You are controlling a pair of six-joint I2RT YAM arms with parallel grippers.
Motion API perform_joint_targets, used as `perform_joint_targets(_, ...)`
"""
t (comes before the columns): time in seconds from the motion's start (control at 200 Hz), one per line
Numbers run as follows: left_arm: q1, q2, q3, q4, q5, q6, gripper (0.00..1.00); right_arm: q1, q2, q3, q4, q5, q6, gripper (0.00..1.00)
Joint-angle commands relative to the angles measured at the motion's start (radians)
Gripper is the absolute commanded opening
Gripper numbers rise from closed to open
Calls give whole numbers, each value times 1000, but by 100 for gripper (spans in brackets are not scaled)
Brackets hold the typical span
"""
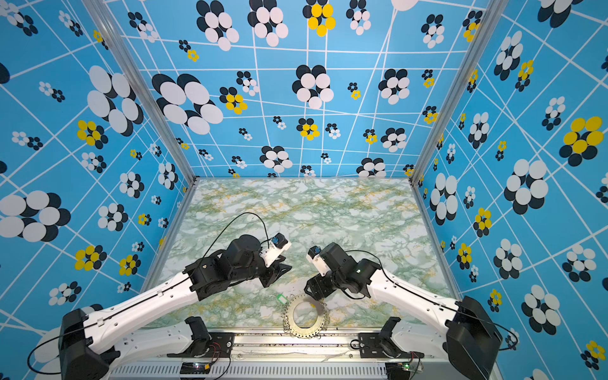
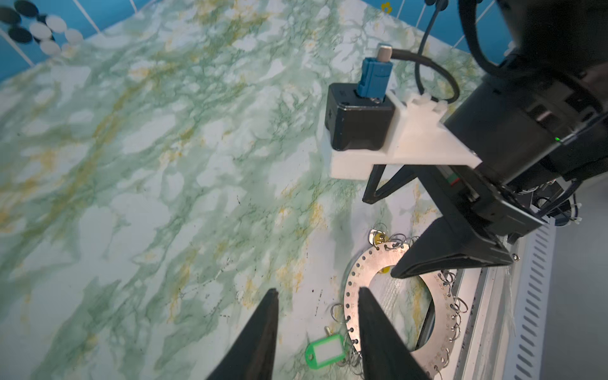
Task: Put the keys on the keyring
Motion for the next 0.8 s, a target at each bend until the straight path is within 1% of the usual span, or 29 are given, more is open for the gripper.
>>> perform_joint_targets(0.0, 2, 23, -32, -56, -94, -113, 49, 78, 88, 71, -71, 194, 19, 90)
perform_joint_targets(0.09, 15, -16, -56, -55, -146, -131, 53, 106, 188, 143, -93, 258, -25, 92)
perform_joint_targets(0.185, 56, -74, -75, -70, -143, -154, 54, 126, 298, 226, -156, 298, -91, 91)
perform_joint_targets(0.265, 93, -128, -85, -104, -145, -168, 55, 154, 358, 266, -207, 338, -131, 91)
perform_joint_targets(0.455, 178, -243, -118, -147, -137, -197, 56, 210, 407, 268, -230, 330, -154, 93)
perform_joint_targets(0.615, 238, -265, -141, -131, -98, -218, 57, 249, 476, 289, -235, 353, -176, 94)
perform_joint_targets(0.695, 255, -267, -142, -126, -92, -218, 57, 251, 509, 303, -232, 396, -187, 95)
perform_joint_targets(0.795, 272, -273, -140, -118, -87, -218, 57, 250, 547, 331, -221, 478, -191, 95)
